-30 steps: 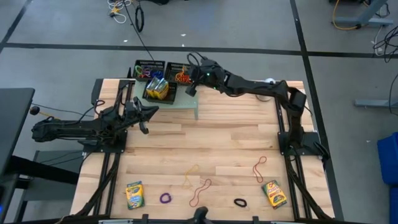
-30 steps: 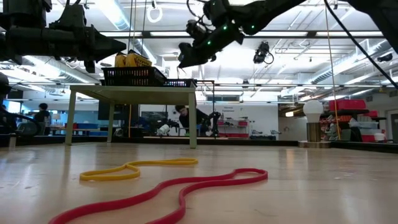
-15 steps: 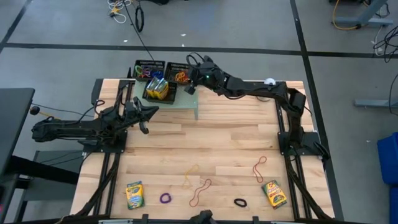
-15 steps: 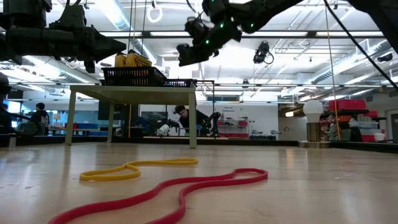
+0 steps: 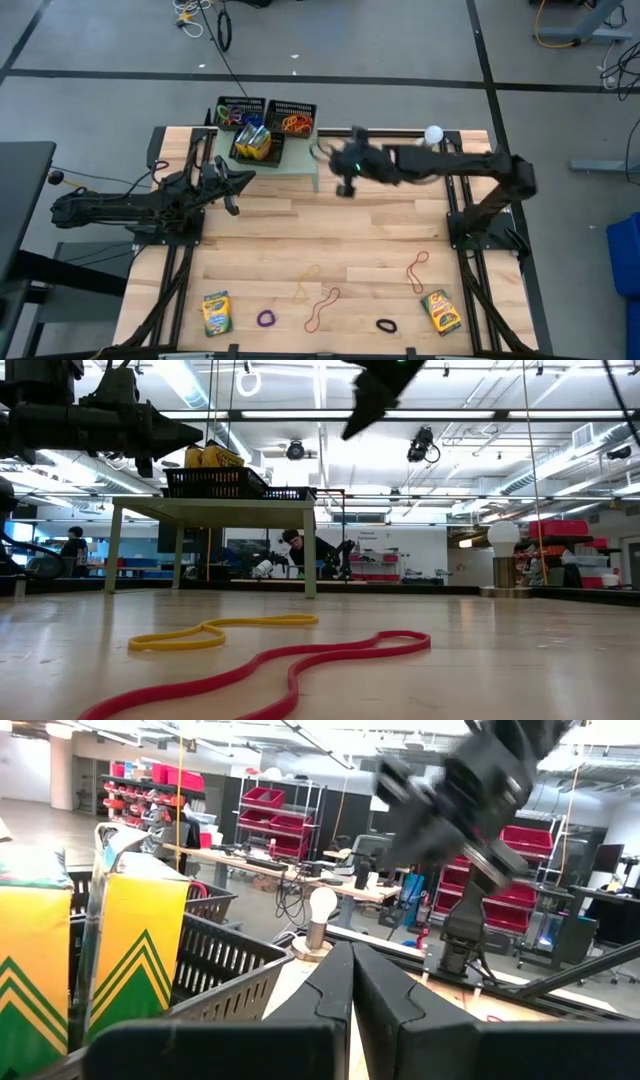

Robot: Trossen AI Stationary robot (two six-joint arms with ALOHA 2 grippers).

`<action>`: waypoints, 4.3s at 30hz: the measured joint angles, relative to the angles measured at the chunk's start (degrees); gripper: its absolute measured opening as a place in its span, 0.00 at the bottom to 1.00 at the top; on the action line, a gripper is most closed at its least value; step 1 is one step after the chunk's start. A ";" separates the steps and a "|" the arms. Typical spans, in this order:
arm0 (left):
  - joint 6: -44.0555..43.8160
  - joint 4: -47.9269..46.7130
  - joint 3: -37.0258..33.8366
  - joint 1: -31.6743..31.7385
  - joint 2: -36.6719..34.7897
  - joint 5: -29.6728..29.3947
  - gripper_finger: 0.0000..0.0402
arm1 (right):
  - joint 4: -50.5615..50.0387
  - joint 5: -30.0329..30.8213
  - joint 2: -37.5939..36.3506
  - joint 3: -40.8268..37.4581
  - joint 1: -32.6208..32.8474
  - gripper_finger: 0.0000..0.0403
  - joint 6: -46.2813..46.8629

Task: Pick & Place Office Desk Supplies
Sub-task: Put the black spring rubberband into the top left black bin

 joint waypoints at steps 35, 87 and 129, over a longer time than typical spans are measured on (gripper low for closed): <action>0.00 0.03 0.00 0.02 0.01 0.01 0.03 | -0.83 -5.08 10.06 -13.65 53.15 0.20 56.47; 0.00 -0.07 0.00 0.02 0.00 -0.01 0.03 | 14.90 4.66 17.79 -13.14 28.62 0.04 37.22; 0.39 0.12 0.02 0.02 0.01 -0.03 0.03 | 37.94 7.04 14.03 -31.19 28.80 0.06 27.34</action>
